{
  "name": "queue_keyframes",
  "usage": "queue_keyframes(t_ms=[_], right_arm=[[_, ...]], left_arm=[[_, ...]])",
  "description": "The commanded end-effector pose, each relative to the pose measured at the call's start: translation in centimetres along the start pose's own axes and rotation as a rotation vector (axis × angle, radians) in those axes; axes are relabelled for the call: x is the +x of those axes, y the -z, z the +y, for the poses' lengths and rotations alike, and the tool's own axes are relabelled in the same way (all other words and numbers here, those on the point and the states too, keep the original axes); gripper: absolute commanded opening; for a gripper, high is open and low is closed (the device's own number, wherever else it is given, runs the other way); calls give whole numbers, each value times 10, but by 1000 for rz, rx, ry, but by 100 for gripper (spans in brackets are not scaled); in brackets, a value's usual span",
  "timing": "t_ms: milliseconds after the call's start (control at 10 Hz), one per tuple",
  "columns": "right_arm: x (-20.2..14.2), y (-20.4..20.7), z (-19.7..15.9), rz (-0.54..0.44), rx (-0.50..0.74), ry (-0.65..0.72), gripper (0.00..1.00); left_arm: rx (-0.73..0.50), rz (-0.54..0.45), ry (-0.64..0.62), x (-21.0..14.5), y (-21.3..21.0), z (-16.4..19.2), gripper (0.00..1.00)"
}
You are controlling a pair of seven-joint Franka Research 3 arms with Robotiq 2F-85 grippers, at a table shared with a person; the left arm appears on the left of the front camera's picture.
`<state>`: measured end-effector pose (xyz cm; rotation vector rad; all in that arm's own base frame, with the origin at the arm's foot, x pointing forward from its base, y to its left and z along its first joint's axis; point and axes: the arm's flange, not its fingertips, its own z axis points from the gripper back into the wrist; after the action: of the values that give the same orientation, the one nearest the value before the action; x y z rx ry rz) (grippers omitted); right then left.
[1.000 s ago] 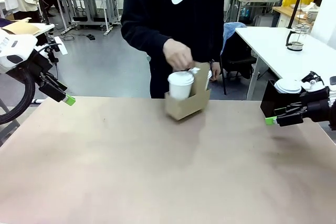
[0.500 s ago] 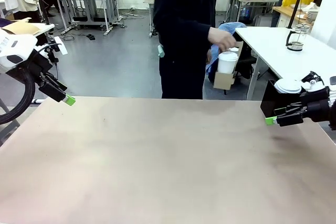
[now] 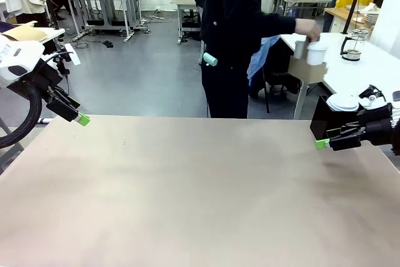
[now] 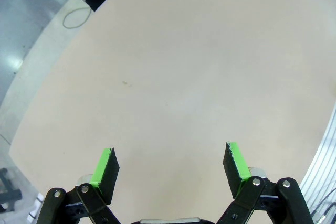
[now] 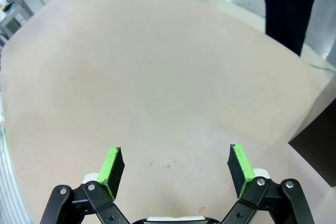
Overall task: Pour a drink into a cup and package it in a carrier.
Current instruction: Insert the held 600 ml Paper Cup into the Cup Carrier.
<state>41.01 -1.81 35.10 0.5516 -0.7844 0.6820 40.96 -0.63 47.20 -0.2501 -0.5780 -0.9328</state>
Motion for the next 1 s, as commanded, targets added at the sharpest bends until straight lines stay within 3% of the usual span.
queue_keyframes(t_ms=[0, 900], right_arm=[[0, -3, -1, 1, 9, -5, 100], [0, -3, -1, 1, 9, -5, 100]], left_arm=[[-10, -16, -14, 1, -2, -1, 100], [-10, -16, -14, 1, -2, -1, 100]])
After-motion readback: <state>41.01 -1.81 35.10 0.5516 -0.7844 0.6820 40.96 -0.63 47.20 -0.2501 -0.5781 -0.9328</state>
